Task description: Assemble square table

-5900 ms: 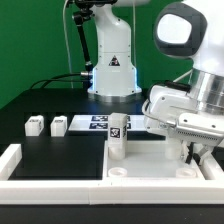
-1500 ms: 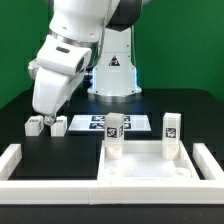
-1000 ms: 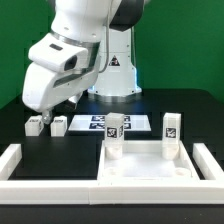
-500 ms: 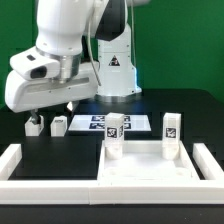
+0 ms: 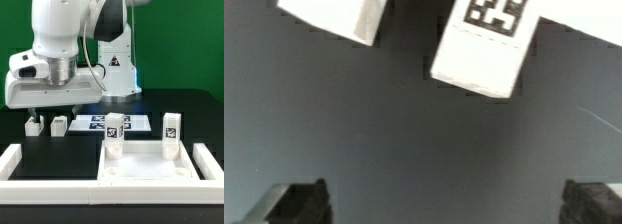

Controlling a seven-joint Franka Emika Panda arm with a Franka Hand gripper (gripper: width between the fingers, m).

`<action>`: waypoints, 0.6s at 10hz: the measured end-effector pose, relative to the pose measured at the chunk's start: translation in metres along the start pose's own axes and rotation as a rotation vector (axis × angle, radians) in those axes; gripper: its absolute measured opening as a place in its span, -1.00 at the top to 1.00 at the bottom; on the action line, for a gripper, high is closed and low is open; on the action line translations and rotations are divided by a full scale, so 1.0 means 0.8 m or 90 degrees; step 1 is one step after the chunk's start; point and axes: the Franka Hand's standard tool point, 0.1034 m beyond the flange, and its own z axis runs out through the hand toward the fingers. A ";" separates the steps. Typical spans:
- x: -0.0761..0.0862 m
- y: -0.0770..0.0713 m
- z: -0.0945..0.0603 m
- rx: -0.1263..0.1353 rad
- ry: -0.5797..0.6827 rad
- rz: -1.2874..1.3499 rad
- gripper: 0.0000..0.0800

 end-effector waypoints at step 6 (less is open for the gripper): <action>-0.022 -0.013 0.022 0.077 -0.213 0.060 -0.62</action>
Offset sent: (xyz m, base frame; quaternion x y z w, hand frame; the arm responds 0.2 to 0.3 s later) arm -0.0048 -0.0095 0.0068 -0.0147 -0.1242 0.0409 0.9913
